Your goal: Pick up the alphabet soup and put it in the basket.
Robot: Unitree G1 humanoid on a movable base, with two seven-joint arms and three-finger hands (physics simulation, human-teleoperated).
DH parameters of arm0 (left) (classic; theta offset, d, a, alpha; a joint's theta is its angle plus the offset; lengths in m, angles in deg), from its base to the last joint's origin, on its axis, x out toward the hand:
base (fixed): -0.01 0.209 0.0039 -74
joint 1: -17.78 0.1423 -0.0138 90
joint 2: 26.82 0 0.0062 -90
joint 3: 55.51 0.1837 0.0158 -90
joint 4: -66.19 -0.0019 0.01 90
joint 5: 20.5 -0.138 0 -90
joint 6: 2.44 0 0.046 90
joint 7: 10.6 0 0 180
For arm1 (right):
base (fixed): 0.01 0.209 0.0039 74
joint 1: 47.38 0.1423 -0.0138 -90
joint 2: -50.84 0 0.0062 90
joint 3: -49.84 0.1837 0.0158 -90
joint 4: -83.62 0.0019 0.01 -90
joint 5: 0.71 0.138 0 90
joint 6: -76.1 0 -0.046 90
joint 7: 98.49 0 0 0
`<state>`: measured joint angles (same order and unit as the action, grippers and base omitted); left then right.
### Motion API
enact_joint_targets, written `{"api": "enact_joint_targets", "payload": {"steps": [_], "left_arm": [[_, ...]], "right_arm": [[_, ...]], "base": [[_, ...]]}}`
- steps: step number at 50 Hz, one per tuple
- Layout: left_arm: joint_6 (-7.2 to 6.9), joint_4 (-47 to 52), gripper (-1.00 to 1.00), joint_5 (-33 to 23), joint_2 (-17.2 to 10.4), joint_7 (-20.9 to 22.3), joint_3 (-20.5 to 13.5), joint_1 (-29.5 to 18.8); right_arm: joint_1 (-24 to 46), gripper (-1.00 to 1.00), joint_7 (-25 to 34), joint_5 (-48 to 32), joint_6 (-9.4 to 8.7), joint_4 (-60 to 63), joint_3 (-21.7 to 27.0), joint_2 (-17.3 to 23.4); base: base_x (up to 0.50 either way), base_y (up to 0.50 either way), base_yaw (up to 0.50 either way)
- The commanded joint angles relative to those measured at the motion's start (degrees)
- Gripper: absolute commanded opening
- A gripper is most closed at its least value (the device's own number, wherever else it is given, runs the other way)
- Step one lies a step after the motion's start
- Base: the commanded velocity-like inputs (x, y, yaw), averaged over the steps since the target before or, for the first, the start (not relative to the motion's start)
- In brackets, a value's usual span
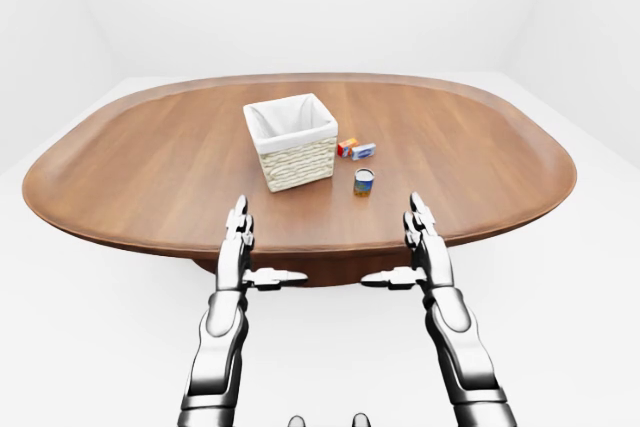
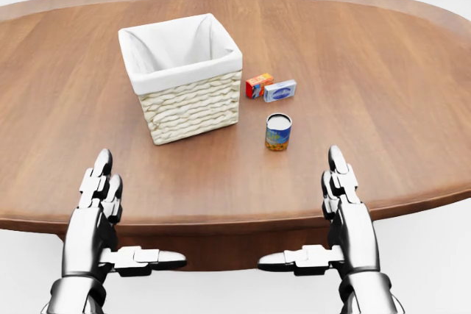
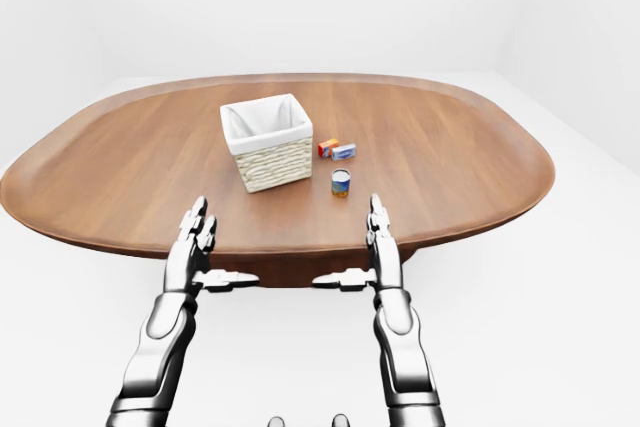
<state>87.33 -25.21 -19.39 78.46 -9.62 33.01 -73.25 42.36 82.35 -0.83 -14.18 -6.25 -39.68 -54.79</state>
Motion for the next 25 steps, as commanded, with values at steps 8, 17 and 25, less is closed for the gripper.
{"api": "enact_joint_targets", "payload": {"steps": [8, 17, 25], "left_arm": [[-4.77, 10.69, 1.00, 3.78, -2.03, 1.34, -5.29, 2.37], [-4.77, 24.74, 1.00, 5.98, -1.66, 1.91, -10.23, 6.84], [-4.77, 39.19, 1.00, 8.36, 0.55, 2.45, -16.93, 11.80]], "right_arm": [[0.57, 1.00, 1.38, 1.10, -3.55, 0.06, 1.26, 0.48], [0.49, 1.00, 2.03, 1.22, -3.71, -0.37, 0.88, 0.45], [0.55, 1.00, 2.15, 1.27, -3.83, -0.13, 1.03, 0.54]], "base": [[0.00, 0.00, 0.00], [0.18, 0.00, 0.00], [0.43, 0.00, 0.00]]}}
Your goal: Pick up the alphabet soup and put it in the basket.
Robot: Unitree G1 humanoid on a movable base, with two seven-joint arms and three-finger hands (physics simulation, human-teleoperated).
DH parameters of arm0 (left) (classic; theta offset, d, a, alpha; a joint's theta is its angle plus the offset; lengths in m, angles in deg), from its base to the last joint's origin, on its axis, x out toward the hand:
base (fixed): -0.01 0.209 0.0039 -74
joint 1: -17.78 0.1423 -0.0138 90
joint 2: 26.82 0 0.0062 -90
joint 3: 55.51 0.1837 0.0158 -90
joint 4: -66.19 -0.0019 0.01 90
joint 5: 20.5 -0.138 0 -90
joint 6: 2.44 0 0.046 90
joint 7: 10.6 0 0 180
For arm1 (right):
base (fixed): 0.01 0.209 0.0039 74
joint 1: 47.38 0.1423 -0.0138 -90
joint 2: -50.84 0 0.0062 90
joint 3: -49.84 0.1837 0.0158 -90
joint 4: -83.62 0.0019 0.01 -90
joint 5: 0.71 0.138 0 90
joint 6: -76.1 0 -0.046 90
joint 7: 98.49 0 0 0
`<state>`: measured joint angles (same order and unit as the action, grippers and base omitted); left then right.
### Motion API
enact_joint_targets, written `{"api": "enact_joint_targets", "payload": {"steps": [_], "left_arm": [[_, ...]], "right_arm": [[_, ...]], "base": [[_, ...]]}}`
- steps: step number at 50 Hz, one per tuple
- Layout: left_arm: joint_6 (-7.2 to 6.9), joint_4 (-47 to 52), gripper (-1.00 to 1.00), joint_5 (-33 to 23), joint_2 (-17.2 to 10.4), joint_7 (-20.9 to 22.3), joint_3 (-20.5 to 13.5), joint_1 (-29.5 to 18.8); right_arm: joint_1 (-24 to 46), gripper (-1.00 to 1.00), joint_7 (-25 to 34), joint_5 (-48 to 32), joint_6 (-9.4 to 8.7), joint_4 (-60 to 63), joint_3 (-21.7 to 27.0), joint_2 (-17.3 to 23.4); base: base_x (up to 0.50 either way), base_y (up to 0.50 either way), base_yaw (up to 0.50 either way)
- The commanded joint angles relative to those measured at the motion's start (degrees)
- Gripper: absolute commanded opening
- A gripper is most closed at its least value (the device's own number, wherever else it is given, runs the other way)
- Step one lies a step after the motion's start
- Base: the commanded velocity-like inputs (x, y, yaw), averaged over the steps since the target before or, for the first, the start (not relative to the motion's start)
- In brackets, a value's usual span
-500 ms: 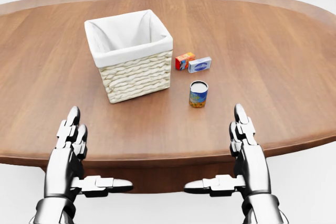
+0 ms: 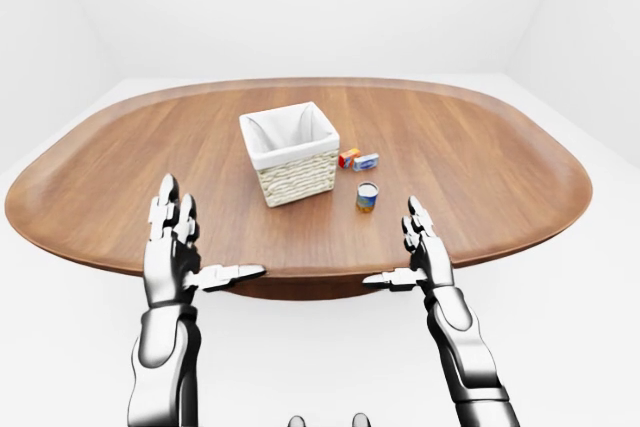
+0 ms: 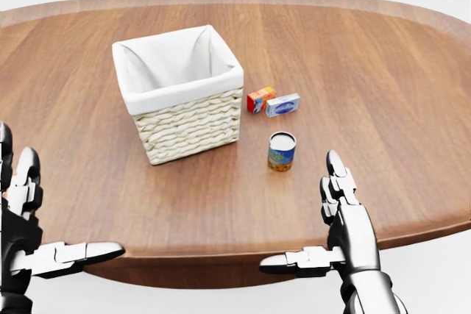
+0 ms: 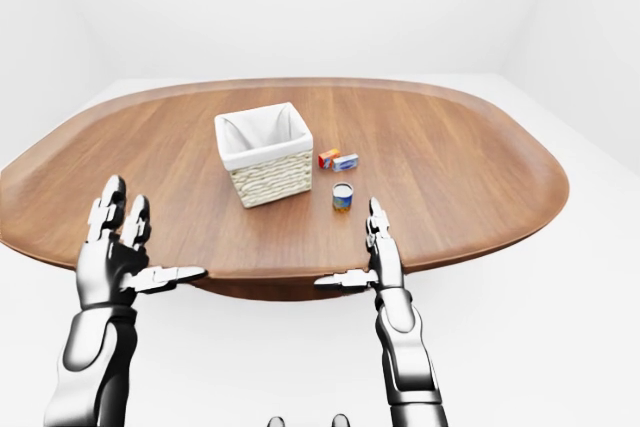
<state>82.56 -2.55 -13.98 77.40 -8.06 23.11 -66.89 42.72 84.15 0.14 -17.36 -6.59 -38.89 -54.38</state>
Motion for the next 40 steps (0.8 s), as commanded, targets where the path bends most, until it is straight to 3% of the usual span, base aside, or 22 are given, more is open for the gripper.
{"api": "enact_joint_targets", "payload": {"steps": [1, 5, 14, 40], "left_arm": [[0.00, 17.90, 1.00, 3.19, 2.06, 1.24, -7.66, 5.97], [0.00, 24.87, 1.00, 5.26, 4.38, 3.56, -10.34, 9.08], [0.00, 32.29, 1.00, 5.43, 9.12, 7.28, -11.88, 13.40], [0.00, 31.18, 1.00, 5.09, 9.28, 8.64, -11.25, 13.01]], "right_arm": [[0.30, 1.00, 0.40, 0.40, -0.67, 0.11, 0.32, 0.16], [-0.10, 1.00, 0.47, 0.62, -1.14, 1.11, 0.39, 0.15], [-1.01, 1.00, 0.74, 0.79, -1.54, 3.07, 0.38, 0.13], [-1.54, 1.00, 0.86, 0.68, -1.54, 3.77, 0.29, 0.06]], "base": [[0.45, 0.00, 0.00], [0.46, 0.00, 0.00], [0.46, 0.00, 0.00], [0.46, 0.00, 0.00]]}}
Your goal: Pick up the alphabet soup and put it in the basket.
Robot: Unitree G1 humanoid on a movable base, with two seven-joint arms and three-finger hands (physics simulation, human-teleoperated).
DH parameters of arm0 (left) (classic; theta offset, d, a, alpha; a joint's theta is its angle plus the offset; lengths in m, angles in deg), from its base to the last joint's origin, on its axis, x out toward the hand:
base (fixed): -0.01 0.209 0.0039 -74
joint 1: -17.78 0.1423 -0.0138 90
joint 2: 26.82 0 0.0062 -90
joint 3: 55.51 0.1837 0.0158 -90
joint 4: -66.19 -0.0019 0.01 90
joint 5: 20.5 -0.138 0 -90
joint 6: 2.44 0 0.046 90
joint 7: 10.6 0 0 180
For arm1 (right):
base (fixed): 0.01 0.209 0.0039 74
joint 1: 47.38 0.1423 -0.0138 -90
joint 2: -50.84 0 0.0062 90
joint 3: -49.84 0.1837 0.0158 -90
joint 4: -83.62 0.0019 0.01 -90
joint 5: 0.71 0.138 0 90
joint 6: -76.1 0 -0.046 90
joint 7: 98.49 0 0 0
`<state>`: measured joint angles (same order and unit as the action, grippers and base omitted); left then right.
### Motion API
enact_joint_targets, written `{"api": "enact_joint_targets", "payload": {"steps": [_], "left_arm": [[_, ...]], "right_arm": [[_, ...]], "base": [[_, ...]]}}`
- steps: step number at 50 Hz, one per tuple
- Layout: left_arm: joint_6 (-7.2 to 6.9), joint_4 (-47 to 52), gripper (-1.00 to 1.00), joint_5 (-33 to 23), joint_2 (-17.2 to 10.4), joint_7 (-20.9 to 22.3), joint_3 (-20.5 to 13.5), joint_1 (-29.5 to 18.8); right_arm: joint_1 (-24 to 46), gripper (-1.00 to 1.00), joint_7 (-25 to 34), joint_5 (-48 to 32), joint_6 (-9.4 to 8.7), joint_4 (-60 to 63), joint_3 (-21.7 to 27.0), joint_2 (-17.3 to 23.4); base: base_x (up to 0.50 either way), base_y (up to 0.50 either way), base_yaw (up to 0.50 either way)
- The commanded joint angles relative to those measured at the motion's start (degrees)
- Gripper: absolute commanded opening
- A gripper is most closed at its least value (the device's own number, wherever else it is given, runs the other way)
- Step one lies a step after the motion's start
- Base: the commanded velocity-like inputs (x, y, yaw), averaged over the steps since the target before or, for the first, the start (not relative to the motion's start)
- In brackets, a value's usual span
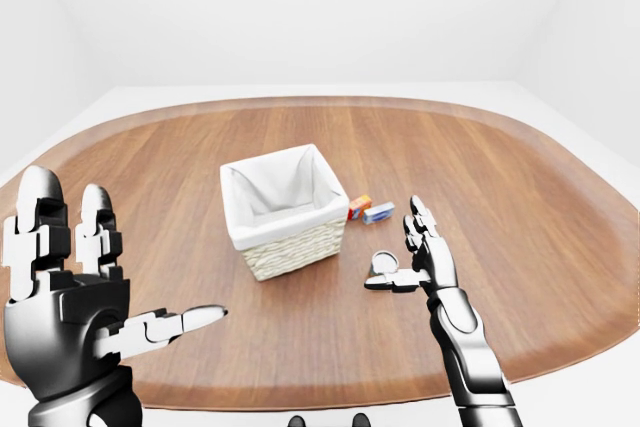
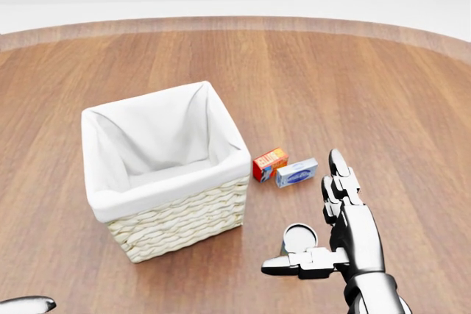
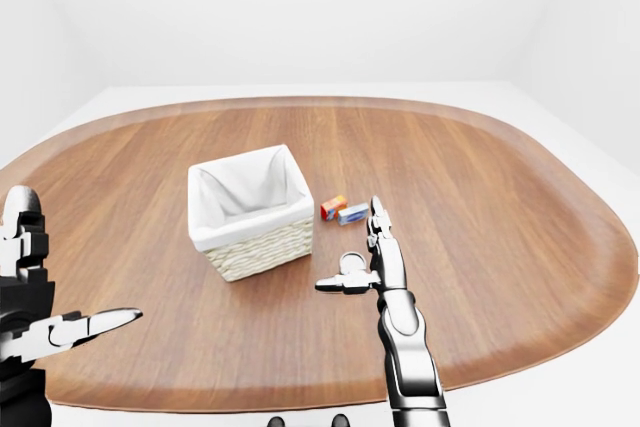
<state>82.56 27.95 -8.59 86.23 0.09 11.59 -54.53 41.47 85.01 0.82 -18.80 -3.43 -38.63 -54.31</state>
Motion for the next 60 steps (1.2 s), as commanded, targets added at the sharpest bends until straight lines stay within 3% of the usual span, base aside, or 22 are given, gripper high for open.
{"api": "enact_joint_targets", "payload": {"steps": [1, 13, 14, 24, 35, 39, 60], "left_arm": [[0.00, 0.60, 1.00, -0.36, 0.45, 0.47, 0.30, 0.64], [0.00, 0.65, 1.00, -0.59, 0.66, 0.69, 0.86, 1.15], [0.00, 0.93, 1.00, -0.72, 0.80, 0.76, 0.94, 1.44], [0.00, 0.90, 1.00, -0.83, 0.88, 0.97, 1.00, 1.49], [0.00, -0.04, 1.00, -2.19, 0.80, 0.76, 2.46, 1.82], [0.00, -0.44, 1.00, -2.44, 0.53, 0.59, 2.76, 1.62], [0.00, -0.02, 1.00, -2.29, 0.54, 0.79, 2.92, 1.86]], "right_arm": [[-0.21, 1.00, 0.04, 0.16, -0.10, 0.68, 0.16, 0.03], [0.05, 1.00, -0.27, 0.06, 0.16, -0.06, 0.19, -0.05], [0.07, 1.00, -0.56, -0.19, 1.05, -0.41, 0.19, -0.09], [0.38, 1.00, -1.00, 0.03, 1.49, -0.86, 0.48, 0.00], [3.49, 1.00, -2.42, -1.50, 8.41, -10.86, 3.07, 1.79], [4.04, 1.00, -2.72, -1.89, 9.90, -13.43, 3.27, 2.08], [6.51, 1.00, -3.86, -3.15, 9.90, -23.93, 3.94, 3.21]], "base": [[0.45, 0.00, 0.00], [0.46, 0.00, 0.00], [0.00, 0.00, 0.00], [0.00, 0.00, 0.00], [0.00, 0.00, 0.00], [0.00, 0.00, 0.00], [0.00, 0.00, 0.00]]}}
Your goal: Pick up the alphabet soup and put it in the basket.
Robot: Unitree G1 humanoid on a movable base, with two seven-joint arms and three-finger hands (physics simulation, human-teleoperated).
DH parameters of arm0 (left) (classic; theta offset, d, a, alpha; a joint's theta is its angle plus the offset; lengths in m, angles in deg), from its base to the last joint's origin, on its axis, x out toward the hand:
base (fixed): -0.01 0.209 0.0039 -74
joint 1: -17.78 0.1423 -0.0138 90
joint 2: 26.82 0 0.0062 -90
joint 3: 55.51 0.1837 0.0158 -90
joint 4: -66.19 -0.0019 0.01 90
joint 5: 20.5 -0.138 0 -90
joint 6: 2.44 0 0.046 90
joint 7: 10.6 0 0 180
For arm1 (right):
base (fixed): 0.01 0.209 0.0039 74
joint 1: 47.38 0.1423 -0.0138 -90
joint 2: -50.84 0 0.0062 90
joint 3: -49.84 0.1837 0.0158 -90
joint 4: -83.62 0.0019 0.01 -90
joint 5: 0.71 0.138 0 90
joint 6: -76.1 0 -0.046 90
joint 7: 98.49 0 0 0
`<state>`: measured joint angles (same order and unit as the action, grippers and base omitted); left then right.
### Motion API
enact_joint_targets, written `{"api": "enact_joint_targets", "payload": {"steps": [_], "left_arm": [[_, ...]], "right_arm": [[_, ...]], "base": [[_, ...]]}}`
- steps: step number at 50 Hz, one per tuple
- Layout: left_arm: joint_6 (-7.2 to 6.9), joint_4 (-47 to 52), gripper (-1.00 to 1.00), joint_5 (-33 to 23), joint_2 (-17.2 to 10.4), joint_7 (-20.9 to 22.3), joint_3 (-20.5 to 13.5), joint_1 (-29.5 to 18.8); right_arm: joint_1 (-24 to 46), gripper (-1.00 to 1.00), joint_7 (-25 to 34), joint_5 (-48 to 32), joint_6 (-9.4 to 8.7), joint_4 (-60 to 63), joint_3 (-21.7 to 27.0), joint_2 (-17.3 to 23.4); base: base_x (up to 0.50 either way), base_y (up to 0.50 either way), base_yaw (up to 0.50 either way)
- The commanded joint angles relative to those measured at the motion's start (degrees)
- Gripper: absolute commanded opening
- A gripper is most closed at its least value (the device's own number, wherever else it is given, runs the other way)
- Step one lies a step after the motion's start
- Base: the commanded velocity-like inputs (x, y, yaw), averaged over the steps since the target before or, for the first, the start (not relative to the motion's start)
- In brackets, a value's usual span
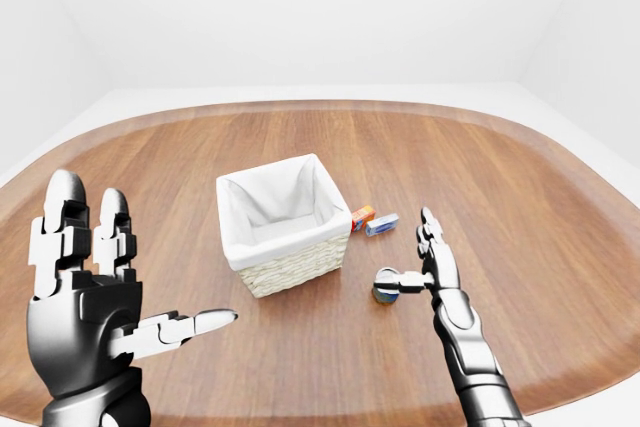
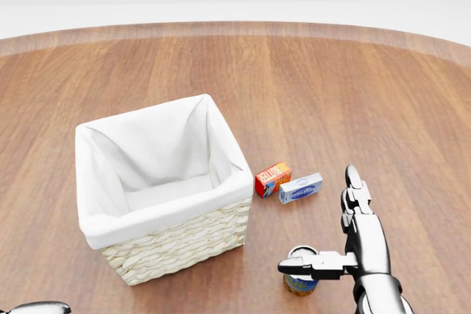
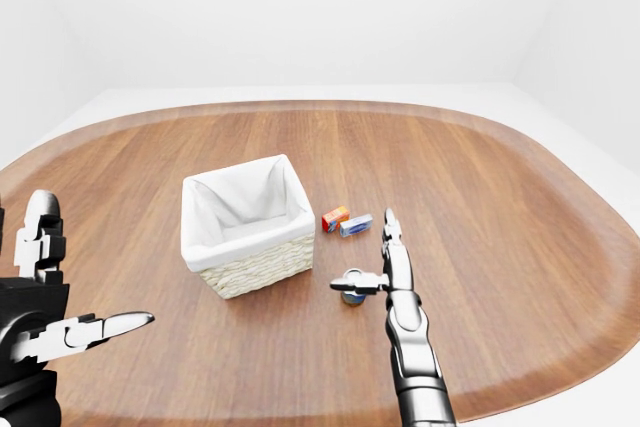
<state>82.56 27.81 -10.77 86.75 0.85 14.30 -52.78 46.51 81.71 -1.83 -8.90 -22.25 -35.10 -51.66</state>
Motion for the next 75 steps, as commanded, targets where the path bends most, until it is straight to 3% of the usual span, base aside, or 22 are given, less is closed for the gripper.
{"api": "enact_joint_targets", "payload": {"steps": [1, 45, 49, 75], "left_arm": [[0.00, -0.09, 1.00, -0.22, -0.04, -0.02, 0.28, -0.04], [0.00, 1.14, 1.00, 0.24, 0.32, 0.73, -0.09, 0.44], [0.00, 1.41, 1.00, 2.12, -0.16, 1.76, -0.67, 0.08], [0.00, 3.08, 1.00, 2.89, 0.84, 2.81, -1.74, 0.74]], "right_arm": [[2.52, 1.00, -0.75, -0.33, 0.00, -7.29, 0.61, 0.69], [9.44, 1.00, -4.25, -1.94, 0.00, -25.63, -0.78, 1.09], [10.18, 1.00, -4.38, -1.90, 0.00, -27.30, -0.81, 1.20], [17.31, 1.00, -7.23, -3.50, 0.00, -45.50, -1.48, 1.24]], "base": [[0.00, 0.00, 0.00], [0.00, 0.00, 0.00], [0.00, 0.00, 0.00], [0.00, 0.00, 0.00]]}}
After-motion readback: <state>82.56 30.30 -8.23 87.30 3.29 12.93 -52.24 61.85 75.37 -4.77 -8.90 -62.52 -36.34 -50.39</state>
